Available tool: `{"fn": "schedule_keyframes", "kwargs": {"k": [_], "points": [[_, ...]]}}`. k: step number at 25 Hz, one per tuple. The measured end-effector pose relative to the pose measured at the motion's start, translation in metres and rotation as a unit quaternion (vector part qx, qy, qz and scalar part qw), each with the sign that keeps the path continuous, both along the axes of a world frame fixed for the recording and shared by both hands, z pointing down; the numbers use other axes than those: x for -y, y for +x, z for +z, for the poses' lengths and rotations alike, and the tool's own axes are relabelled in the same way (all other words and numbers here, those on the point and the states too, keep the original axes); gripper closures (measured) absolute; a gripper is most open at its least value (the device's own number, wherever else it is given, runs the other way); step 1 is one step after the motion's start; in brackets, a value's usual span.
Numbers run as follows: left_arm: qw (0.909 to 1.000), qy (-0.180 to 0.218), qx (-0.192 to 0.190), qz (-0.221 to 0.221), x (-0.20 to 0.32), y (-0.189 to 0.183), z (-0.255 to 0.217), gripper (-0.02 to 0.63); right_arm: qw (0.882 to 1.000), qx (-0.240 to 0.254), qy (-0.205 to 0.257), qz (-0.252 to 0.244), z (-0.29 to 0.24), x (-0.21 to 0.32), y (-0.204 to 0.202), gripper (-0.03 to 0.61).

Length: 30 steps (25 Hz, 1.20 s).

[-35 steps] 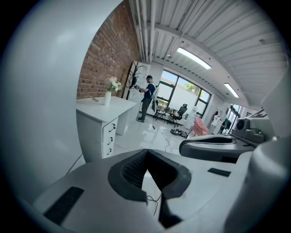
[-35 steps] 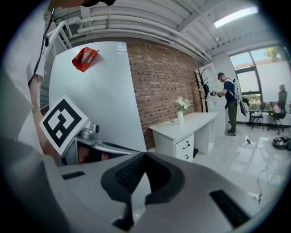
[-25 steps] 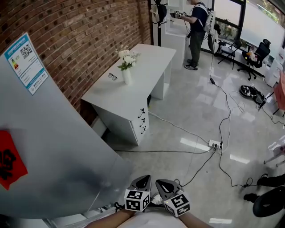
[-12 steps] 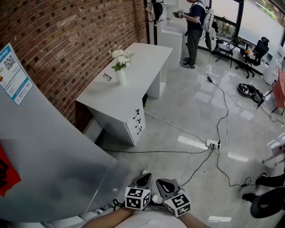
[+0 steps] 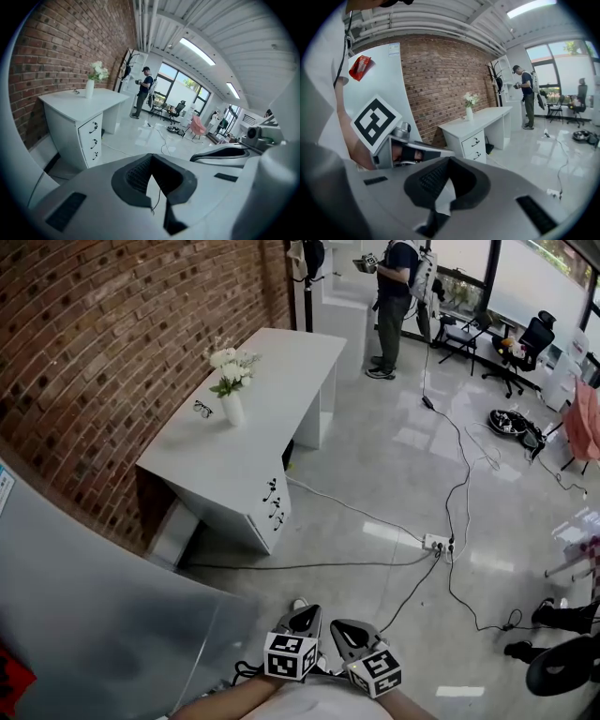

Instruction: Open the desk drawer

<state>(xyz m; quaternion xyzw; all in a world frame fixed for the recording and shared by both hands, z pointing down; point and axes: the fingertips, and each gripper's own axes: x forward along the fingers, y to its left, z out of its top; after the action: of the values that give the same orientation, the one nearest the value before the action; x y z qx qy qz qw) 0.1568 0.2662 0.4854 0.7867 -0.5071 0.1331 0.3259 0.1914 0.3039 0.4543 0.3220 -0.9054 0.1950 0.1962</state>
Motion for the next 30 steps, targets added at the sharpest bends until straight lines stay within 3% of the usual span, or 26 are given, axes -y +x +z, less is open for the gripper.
{"fn": "schedule_keyframes", "kwargs": {"k": [12, 17, 24, 30], "points": [[0.9997, -0.019, -0.016, 0.005, 0.120, -0.033, 0.014, 0.606, 0.999, -0.028, -0.033, -0.014, 0.012, 0.105, -0.038, 0.569], [0.9993, -0.020, -0.032, -0.006, 0.163, -0.058, 0.016, 0.606, 0.998, -0.045, -0.028, -0.044, 0.012, 0.150, -0.072, 0.569], [0.9990, -0.025, -0.035, -0.013, 0.196, -0.090, 0.020, 0.606, 0.995, -0.050, -0.016, -0.080, 0.011, 0.187, -0.108, 0.569], [0.9989, -0.021, -0.038, -0.021, 0.208, -0.099, 0.017, 0.606, 0.995, -0.050, -0.008, -0.088, 0.005, 0.204, -0.114, 0.569]]}}
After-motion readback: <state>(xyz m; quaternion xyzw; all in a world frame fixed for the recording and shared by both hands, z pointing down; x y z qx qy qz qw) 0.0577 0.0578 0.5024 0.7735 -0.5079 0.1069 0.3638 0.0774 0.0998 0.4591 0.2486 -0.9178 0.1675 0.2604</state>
